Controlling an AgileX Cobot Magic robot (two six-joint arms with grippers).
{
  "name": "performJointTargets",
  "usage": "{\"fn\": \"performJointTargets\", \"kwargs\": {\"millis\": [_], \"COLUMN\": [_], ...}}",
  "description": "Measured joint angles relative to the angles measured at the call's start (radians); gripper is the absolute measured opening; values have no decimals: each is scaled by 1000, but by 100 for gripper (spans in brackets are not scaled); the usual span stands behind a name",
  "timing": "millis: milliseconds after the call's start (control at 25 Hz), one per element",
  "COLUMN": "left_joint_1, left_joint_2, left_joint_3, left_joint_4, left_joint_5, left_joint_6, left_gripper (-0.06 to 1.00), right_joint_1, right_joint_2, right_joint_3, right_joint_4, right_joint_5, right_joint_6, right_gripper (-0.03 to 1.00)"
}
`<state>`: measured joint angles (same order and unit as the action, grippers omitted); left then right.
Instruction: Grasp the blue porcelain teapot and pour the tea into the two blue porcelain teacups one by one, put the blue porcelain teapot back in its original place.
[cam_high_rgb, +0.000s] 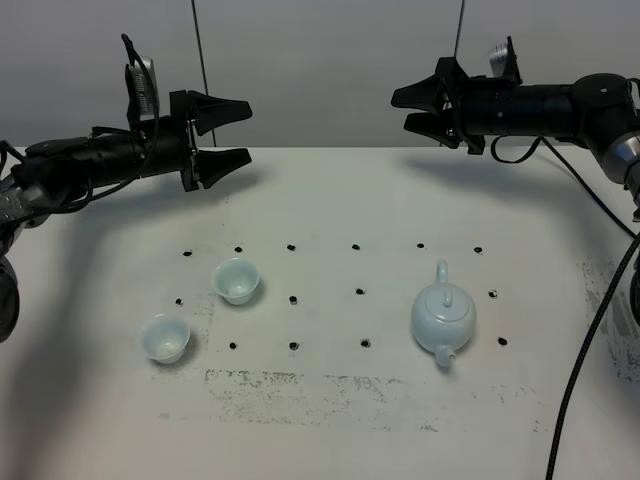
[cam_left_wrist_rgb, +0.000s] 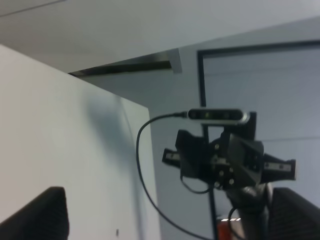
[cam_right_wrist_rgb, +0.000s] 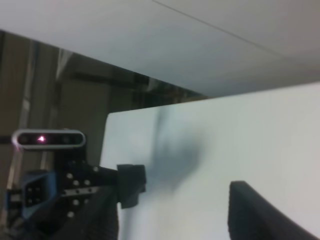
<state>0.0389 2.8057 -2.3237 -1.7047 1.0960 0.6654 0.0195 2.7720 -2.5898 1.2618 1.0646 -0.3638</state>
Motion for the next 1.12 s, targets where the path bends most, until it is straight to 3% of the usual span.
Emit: {"fn": "performJointTargets", "kwargs": {"millis": [120,280,360,480,600,720,920,1120], "left_joint_1": [0,0,-1,-4,-10,-14,-16,-16], "left_joint_2": [1,2,-3,-48,-110,-186,-316,-462], "left_joint_3": [-41,-199,-281,-295,-261,-210,-103,11], "left_joint_4": [34,265,417,645,807,910,984,1116], "left_joint_5": [12,-15,-47,-117,-141,-139,-143,-155], "left_joint_6": [97,84,24,-26,-48,-65,-77,-68], "left_gripper": [76,76,76,76,76,76,74,74], "right_joint_1": [0,0,0,-2,-13,-24,-20,-12], "right_joint_2": [0,0,0,0,-24,-102,-237,-318], "right_joint_3": [-44,-122,-157,-178,-150,-82,-49,8], "right_joint_4": [-38,-238,-391,-630,-768,-849,-1023,-1196], "right_joint_5": [0,-2,-2,3,14,31,134,145], "right_joint_6": [-180,-264,-229,-107,-9,16,36,59], "right_gripper": [47,47,47,47,47,46,42,40]}}
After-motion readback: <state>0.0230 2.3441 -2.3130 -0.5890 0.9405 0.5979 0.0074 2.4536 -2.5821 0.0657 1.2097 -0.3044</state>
